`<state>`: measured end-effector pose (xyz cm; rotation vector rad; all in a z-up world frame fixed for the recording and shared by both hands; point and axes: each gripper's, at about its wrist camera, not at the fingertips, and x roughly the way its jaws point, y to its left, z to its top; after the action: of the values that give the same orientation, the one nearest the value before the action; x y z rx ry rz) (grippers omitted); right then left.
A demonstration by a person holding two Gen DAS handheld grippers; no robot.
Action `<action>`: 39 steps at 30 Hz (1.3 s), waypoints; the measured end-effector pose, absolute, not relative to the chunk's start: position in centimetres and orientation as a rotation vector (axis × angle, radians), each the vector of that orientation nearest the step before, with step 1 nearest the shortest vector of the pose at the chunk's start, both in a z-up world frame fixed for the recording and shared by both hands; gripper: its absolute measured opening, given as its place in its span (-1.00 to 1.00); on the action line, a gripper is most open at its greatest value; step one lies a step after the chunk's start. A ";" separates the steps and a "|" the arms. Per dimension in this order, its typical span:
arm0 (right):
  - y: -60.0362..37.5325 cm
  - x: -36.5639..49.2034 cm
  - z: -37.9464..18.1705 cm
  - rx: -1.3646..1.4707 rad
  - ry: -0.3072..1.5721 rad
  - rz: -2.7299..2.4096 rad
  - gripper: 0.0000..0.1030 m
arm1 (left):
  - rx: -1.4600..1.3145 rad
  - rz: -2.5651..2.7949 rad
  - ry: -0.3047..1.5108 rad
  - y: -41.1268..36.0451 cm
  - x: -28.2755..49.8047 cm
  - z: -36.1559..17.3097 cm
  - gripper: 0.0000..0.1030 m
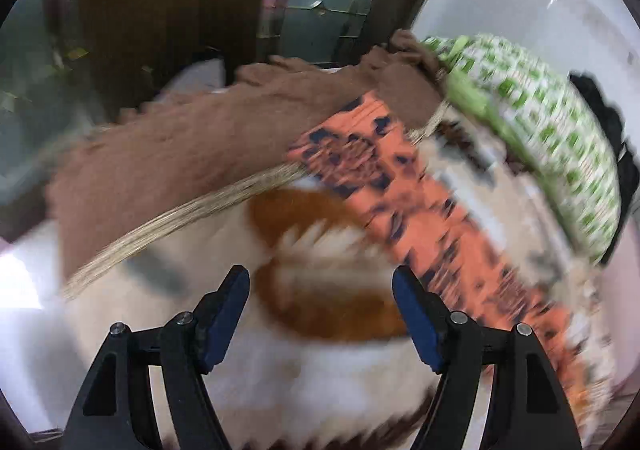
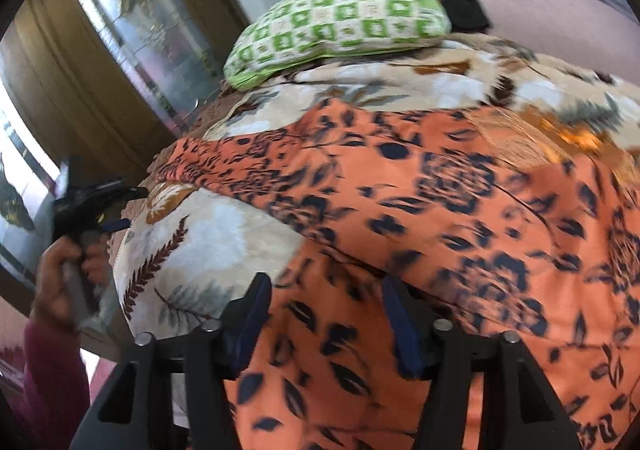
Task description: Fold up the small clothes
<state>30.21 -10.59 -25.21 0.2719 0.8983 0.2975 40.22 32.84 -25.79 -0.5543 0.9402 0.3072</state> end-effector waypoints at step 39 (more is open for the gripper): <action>-37.0 15.7 -20.8 0.554 0.627 -0.100 0.22 | 0.022 -0.319 0.808 -5.5 36.8 -9.3 -0.87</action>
<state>15.74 -37.00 -20.82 0.5536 0.6272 -0.1001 36.78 -5.53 -9.27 0.0217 0.8083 -0.3193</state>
